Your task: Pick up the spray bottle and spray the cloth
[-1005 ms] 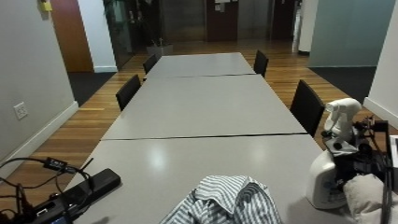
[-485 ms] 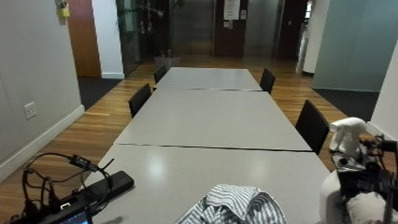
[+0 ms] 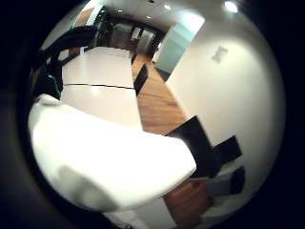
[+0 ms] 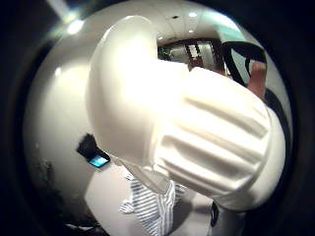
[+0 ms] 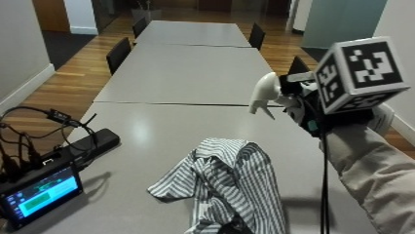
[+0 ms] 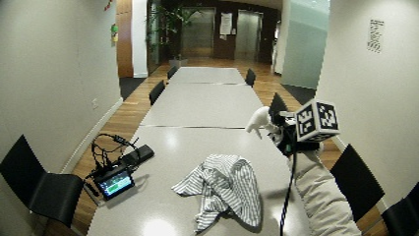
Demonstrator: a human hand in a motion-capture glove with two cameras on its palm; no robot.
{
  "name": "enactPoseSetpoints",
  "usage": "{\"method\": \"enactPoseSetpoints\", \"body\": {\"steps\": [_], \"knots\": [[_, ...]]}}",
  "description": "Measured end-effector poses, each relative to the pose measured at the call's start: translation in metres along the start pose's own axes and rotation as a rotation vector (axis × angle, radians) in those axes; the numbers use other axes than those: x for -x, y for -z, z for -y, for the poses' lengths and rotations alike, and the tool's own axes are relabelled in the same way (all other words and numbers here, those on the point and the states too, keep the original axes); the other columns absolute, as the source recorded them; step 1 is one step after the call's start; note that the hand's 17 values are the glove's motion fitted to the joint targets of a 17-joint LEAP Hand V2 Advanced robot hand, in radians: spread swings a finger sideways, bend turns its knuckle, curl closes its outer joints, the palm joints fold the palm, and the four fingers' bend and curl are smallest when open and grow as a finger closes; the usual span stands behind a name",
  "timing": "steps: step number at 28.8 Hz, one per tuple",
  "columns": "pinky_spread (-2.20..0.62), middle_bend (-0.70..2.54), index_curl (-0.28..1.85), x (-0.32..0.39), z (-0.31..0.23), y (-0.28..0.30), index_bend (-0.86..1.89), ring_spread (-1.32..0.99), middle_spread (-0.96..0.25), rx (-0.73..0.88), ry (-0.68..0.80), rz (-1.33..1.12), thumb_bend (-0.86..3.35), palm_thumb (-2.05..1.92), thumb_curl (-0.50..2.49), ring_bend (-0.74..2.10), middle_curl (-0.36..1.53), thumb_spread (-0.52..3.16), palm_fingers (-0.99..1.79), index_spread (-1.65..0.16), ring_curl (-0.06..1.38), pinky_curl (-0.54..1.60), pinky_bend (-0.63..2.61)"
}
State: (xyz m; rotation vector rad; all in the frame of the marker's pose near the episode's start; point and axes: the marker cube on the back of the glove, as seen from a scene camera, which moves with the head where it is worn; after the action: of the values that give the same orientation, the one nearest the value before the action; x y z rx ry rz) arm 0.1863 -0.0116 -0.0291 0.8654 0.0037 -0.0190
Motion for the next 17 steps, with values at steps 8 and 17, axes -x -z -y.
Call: {"method": "enactPoseSetpoints", "body": {"steps": [8,17], "knots": [[-0.31,0.62,0.56,0.032,0.021,0.022,0.29,-0.2,-0.13,-0.11,0.14,-0.402,-0.04,1.0,0.67,0.55,0.52,0.3,1.33,-0.27,0.48,0.42,0.27],[-0.34,0.62,0.58,0.003,0.028,0.026,0.31,-0.23,-0.14,-0.079,-0.203,0.0,-0.03,0.98,0.7,0.55,0.52,0.23,1.36,-0.27,0.48,0.43,0.3]]}}
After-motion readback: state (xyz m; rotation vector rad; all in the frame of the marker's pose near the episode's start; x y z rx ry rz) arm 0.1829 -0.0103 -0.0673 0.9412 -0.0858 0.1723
